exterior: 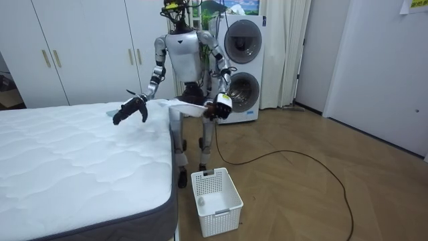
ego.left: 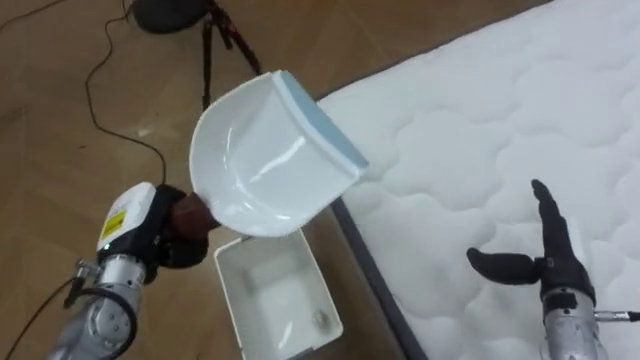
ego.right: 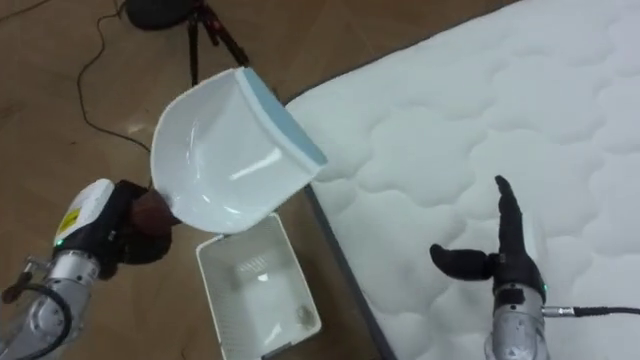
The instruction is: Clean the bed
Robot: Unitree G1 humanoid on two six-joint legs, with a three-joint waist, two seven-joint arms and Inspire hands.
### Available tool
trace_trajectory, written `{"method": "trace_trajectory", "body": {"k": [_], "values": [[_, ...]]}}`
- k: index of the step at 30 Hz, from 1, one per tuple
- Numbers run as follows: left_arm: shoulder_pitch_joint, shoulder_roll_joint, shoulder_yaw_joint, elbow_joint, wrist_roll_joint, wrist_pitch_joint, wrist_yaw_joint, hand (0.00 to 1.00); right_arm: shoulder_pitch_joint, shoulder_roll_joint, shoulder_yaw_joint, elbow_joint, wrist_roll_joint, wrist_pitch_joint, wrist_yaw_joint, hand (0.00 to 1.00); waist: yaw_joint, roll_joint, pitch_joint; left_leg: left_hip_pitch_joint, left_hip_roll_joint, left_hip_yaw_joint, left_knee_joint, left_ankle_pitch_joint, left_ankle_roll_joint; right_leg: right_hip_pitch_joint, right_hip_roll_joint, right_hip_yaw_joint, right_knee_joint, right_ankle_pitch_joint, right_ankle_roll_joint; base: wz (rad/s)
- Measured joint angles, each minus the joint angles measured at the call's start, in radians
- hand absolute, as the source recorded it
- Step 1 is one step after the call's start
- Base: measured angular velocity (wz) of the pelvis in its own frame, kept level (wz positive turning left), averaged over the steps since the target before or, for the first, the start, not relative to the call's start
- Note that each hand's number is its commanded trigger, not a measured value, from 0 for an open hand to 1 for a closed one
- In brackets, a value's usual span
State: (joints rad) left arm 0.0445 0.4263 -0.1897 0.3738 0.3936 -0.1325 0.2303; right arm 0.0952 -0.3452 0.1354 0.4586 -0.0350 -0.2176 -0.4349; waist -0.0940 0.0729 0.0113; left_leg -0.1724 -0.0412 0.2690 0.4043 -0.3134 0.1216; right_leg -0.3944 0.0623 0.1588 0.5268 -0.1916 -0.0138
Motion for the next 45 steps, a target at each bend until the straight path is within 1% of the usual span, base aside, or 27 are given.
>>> {"method": "trace_trajectory", "body": {"k": [2, 4, 5, 6, 7, 8, 9, 11, 13, 14, 15, 16, 17, 18, 19, 20, 21, 25, 27, 28, 29, 30, 31, 32, 36, 40, 45], "values": [[0.055, -0.027, 0.012, -0.051, -0.010, -0.007, 0.000, 1.00, 0.010, 0.001, -0.001, -0.035, 0.008, 0.008, 0.002, 0.00, 0.012, -0.023, 0.0012, 0.040, 0.001, 0.030, -0.017, -0.003, 0.000, 0.026, 0.026, 0.026, -0.037, 0.034, 0.000, -1.20], [0.085, -0.035, 0.028, -0.070, -0.010, -0.009, 0.000, 1.00, 0.003, 0.012, 0.001, -0.064, 0.006, 0.018, 0.011, 0.00, 0.020, -0.030, -0.0025, 0.054, 0.046, 0.116, -0.040, 0.000, 0.001, 0.051, 0.055, 0.029, -0.141, 0.113, -0.004, -1.49], [0.098, -0.036, 0.042, -0.081, -0.009, -0.008, 0.000, 1.00, -0.004, 0.037, -0.002, -0.081, 0.013, 0.028, 0.013, 0.00, 0.042, -0.037, -0.0053, 0.057, 0.083, 0.231, -0.064, 0.002, 0.003, 0.064, 0.046, -0.064, -0.157, 0.139, -0.017, -1.29], [0.100, -0.043, 0.045, -0.082, -0.009, -0.008, -0.002, 1.00, 0.000, 0.047, -0.006, -0.087, 0.017, 0.029, 0.012, 0.00, 0.041, -0.045, -0.0064, 0.066, 0.093, 0.285, -0.069, 0.002, 0.003, 0.065, 0.027, -0.138, -0.105, 0.107, -0.018, -1.36], [0.097, -0.070, 0.042, -0.082, -0.010, -0.008, -0.002, 1.00, 0.010, 0.048, -0.012, -0.091, 0.018, 0.030, 0.009, 0.00, 0.041, -0.054, -0.0080, 0.096, 0.098, 0.371, -0.092, 0.003, 0.005, 0.082, -0.029, -0.253, 0.021, 0.025, -0.012, -1.15], [0.094, -0.085, 0.031, -0.083, -0.021, -0.012, -0.002, 1.00, 0.011, 0.041, -0.018, -0.092, 0.019, 0.032, 0.009, 0.00, 0.051, -0.057, -0.0075, 0.121, 0.093, 0.453, -0.117, 0.004, 0.005, 0.107, -0.094, -0.302, 0.123, -0.035, 0.007, -1.15], [0.096, -0.088, 0.027, -0.083, -0.035, -0.015, -0.002, 1.00, 0.010, 0.038, -0.020, -0.094, 0.021, 0.032, 0.008, 0.00, 0.061, -0.058, -0.0064, 0.133, 0.093, 0.512, -0.125, 0.004, 0.006, 0.125, -0.127, -0.316, 0.158, -0.051, 0.023, -1.31], [0.096, -0.100, 0.031, -0.096, -0.076, -0.015, 0.000, 1.00, 0.005, 0.038, -0.017, -0.087, 0.033, 0.031, -0.006, 0.00, 0.103, -0.071, -0.0017, 0.163, 0.090, 0.675, -0.148, 0.005, 0.005, 0.207, -0.236, -0.331, 0.179, -0.080, 0.056, -1.56], [0.095, -0.103, 0.034, -0.109, -0.086, -0.015, 0.006, 1.00, 0.006, 0.040, 0.003, -0.087, 0.034, 0.025, -0.010, 0.00, 0.123, -0.080, -0.0012, 0.156, 0.093, 0.731, -0.145, 0.007, 0.001, 0.275, -0.298, -0.356, 0.111, -0.083, 0.075, -1.32], [0.093, -0.104, 0.034, -0.110, -0.087, -0.016, 0.006, 1.00, 0.006, 0.047, 0.008, -0.088, 0.037, 0.021, -0.008, 0.00, 0.126, -0.091, -0.0007, 0.148, 0.095, 0.745, -0.134, 0.010, -0.003, 0.315, -0.318, -0.361, 0.024, -0.070, 0.098, -1.11], [0.093, -0.104, 0.035, -0.110, -0.088, -0.016, 0.006, 1.00, 0.002, 0.051, 0.010, -0.089, 0.039, 0.021, -0.008, 0.00, 0.130, -0.098, 0.0021, 0.141, 0.097, 0.737, -0.123, 0.010, -0.004, 0.330, -0.324, -0.359, -0.022, -0.054, 0.108, -1.17], [0.097, -0.105, 0.034, -0.109, -0.088, -0.016, 0.006, 1.00, 0.000, 0.058, 0.012, -0.093, 0.031, 0.017, -0.006, 0.00, 0.131, -0.108, 0.0029, 0.113, 0.101, 0.651, -0.089, 0.011, -0.002, 0.348, -0.322, -0.352, -0.102, -0.061, 0.133, -1.19], [0.099, -0.107, 0.030, -0.110, -0.089, -0.016, 0.001, 1.00, -0.001, 0.062, 0.012, -0.096, 0.029, 0.005, 0.002, 0.00, 0.128, -0.107, 0.0032, 0.075, 0.102, 0.509, -0.054, 0.019, 0.001, 0.354, -0.309, -0.351, -0.154, -0.067, 0.143, -1.16], [0.099, -0.109, 0.030, -0.110, -0.088, -0.016, -0.004, 1.00, 0.000, 0.065, 0.012, -0.096, 0.028, 0.000, 0.006, 0.00, 0.122, -0.105, 0.0026, 0.058, 0.103, 0.451, -0.041, 0.026, -0.001, 0.359, -0.298, -0.351, -0.175, -0.066, 0.144, -0.94], [0.100, -0.109, 0.031, -0.110, -0.087, -0.019, -0.007, 1.00, 0.003, 0.071, 0.011, -0.096, 0.028, -0.004, 0.020, 0.00, 0.101, -0.101, 0.0006, 0.030, 0.108, 0.355, -0.024, 0.036, -0.012, 0.376, -0.275, -0.355, -0.220, -0.050, 0.157, -0.58], [0.101, -0.109, 0.033, -0.110, -0.087, -0.021, -0.008, 1.00, 0.009, 0.080, 0.006, -0.096, 0.031, -0.003, 0.036, 0.00, 0.069, -0.099, -0.0007, 0.016, 0.115, 0.300, -0.026, 0.053, -0.023, 0.381, -0.251, -0.358, -0.249, -0.032, 0.148, -0.39], [0.101, -0.110, 0.032, -0.110, -0.087, -0.026, -0.015, 1.00, 0.016, 0.092, -0.007, -0.098, 0.030, -0.003, 0.047, 0.00, 0.039, -0.101, -0.0014, 0.007, 0.126, 0.266, -0.029, 0.070, -0.035, 0.380, -0.230, -0.360, -0.259, -0.023, 0.132, -0.14], [0.102, -0.143, 0.025, -0.110, -0.092, -0.029, -0.041, 1.00, 0.046, 0.093, -0.042, -0.127, 0.031, -0.010, 0.054, 0.00, 0.004, -0.102, -0.0034, 0.019, 0.158, 0.250, -0.035, 0.111, -0.064, 0.365, -0.195, -0.356, -0.250, -0.030, 0.090, -0.12], [0.104, -0.145, 0.016, -0.110, -0.109, -0.029, -0.046, 1.00, 0.047, 0.092, -0.043, -0.127, 0.030, -0.014, 0.061, 0.00, 0.011, -0.097, -0.0084, 0.028, 0.158, 0.190, -0.043, 0.126, -0.082, 0.361, -0.178, -0.336, -0.253, -0.024, 0.069, -0.54], [0.111, -0.146, 0.017, -0.110, -0.110, -0.029, -0.046, 1.00, 0.047, 0.092, -0.042, -0.127, 0.029, -0.014, 0.072, 0.00, 0.022, -0.093, -0.0105, 0.037, 0.146, 0.109, -0.046, 0.134, -0.094, 0.360, -0.158, -0.308, -0.254, -0.018, 0.056, -0.90], [0.120, -0.148, 0.022, -0.110, -0.109, -0.028, -0.046, 0.67, 0.047, 0.092, -0.042, -0.128, 0.029, -0.014, 0.082, 0.00, 0.036, -0.089, -0.0131, 0.052, 0.135, 0.045, -0.059, 0.141, -0.108, 0.360, -0.144, -0.285, -0.253, -0.013, 0.045, -0.98], [0.124, -0.151, 0.025, -0.110, -0.108, -0.028, -0.046, 0.46, 0.048, 0.092, -0.043, -0.130, 0.028, -0.013, 0.087, 0.00, 0.043, -0.087, -0.0139, 0.063, 0.133, 0.020, -0.068, 0.143, -0.116, 0.359, -0.137, -0.270, -0.253, -0.011, 0.040, -0.93], [0.132, -0.161, 0.035, -0.110, -0.107, -0.028, -0.046, 0.00, 0.050, 0.091, -0.043, -0.135, 0.019, -0.013, 0.091, 0.00, 0.050, -0.083, -0.0159, 0.082, 0.129, -0.026, -0.086, 0.145, -0.131, 0.359, -0.123, -0.240, -0.254, -0.008, 0.031, -0.84], [0.143, -0.171, 0.044, -0.110, -0.107, -0.028, -0.046, 0.00, 0.051, 0.091, -0.043, -0.139, -0.003, -0.013, 0.095, 0.00, 0.053, -0.079, -0.0184, 0.100, 0.116, -0.087, -0.106, 0.147, -0.143, 0.360, -0.110, -0.212, -0.253, -0.007, 0.025, -0.78], [0.172, -0.176, 0.049, -0.114, -0.115, -0.028, -0.047, 0.00, 0.062, 0.092, -0.042, -0.141, -0.013, -0.009, 0.121, 0.00, 0.053, -0.066, -0.0180, 0.154, 0.115, -0.163, -0.140, 0.138, -0.167, 0.373, -0.072, -0.132, -0.256, -0.003, 0.010, -0.63], [0.200, -0.179, 0.049, -0.138, -0.119, -0.029, -0.049, 0.00, 0.091, 0.099, -0.042, -0.071, -0.013, -0.002, 0.139, 0.00, 0.047, -0.064, -0.0161, 0.190, 0.115, -0.165, -0.174, 0.133, -0.175, 0.379, -0.059, -0.095, -0.258, -0.007, 0.005, -0.26], [0.200, -0.180, 0.051, -0.093, -0.168, -0.028, -0.048, 0.00, 0.126, 0.111, -0.042, -0.001, -0.010, 0.028, 0.158, 0.00, 0.047, -0.066, -0.0108, 0.195, 0.114, -0.162, -0.193, 0.132, -0.176, 0.385, -0.061, -0.094, -0.282, -0.007, 0.004, -0.02]]}}
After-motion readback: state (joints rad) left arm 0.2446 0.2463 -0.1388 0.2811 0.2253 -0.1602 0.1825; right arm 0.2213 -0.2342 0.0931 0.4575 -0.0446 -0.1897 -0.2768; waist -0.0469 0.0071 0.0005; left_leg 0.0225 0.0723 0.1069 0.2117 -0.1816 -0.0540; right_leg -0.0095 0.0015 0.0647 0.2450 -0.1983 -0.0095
